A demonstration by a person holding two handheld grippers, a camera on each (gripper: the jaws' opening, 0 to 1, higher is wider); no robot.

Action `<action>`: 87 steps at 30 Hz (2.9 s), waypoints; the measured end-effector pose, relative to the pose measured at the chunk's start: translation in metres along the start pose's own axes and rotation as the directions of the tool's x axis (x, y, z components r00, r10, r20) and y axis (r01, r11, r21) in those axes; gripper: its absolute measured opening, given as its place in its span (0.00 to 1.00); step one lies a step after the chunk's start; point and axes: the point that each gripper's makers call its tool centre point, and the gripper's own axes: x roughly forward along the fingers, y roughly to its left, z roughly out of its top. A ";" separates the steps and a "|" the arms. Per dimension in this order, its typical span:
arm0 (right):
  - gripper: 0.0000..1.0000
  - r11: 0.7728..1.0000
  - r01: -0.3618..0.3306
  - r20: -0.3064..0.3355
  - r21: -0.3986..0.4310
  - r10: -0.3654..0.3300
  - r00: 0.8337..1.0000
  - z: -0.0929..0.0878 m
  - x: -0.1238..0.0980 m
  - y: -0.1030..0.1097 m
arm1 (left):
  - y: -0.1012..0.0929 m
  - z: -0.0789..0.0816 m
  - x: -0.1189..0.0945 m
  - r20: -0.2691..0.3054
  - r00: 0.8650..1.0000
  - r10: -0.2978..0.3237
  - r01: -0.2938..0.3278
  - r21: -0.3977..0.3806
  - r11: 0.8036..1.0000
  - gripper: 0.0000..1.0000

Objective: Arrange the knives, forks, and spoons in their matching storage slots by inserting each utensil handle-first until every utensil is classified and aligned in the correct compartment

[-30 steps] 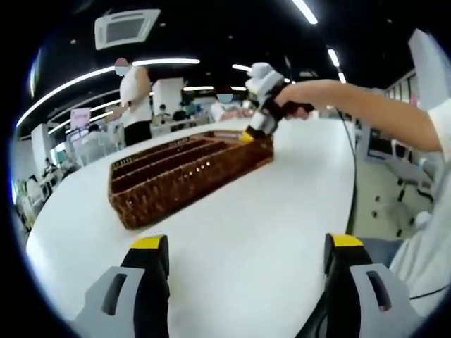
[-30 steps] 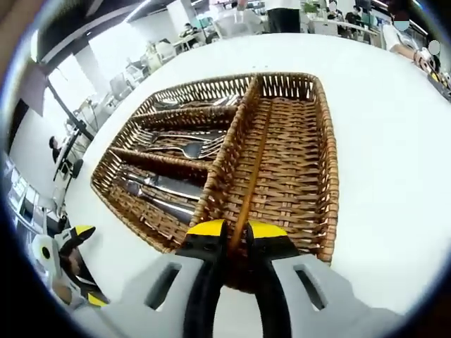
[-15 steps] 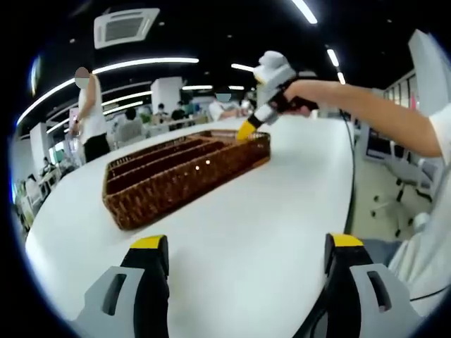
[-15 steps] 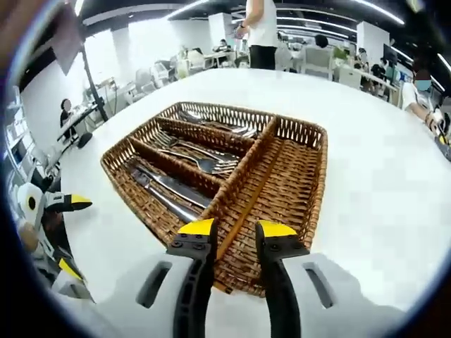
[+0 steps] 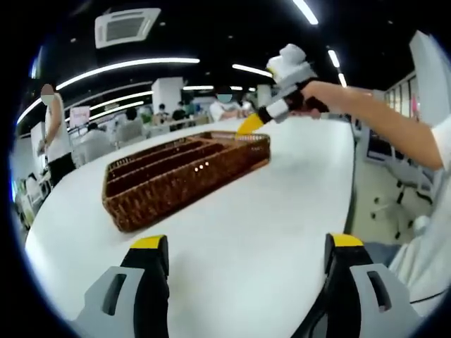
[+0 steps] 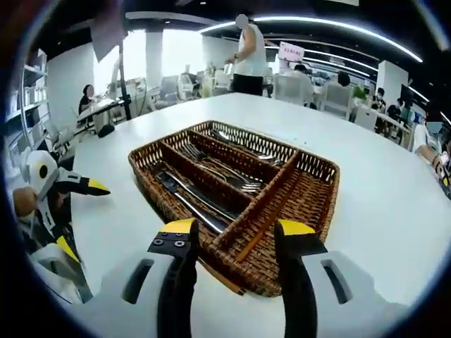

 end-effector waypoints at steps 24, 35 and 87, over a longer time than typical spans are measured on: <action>0.63 0.991 -0.107 0.038 -0.080 0.111 0.993 -0.009 -0.012 0.023 | 0.015 -0.002 0.003 -0.006 1.000 -0.001 0.001 -0.004 1.000 0.93; 0.60 0.978 -0.181 -0.028 -0.107 0.179 0.983 -0.041 -0.010 0.048 | 0.009 0.000 0.003 -0.004 1.000 0.001 -0.001 -0.007 1.000 0.93; 0.07 0.845 -0.475 -0.264 -0.244 0.413 0.871 -0.097 -0.009 0.071 | 0.012 0.003 0.003 0.011 1.000 0.016 -0.016 -0.046 0.999 0.92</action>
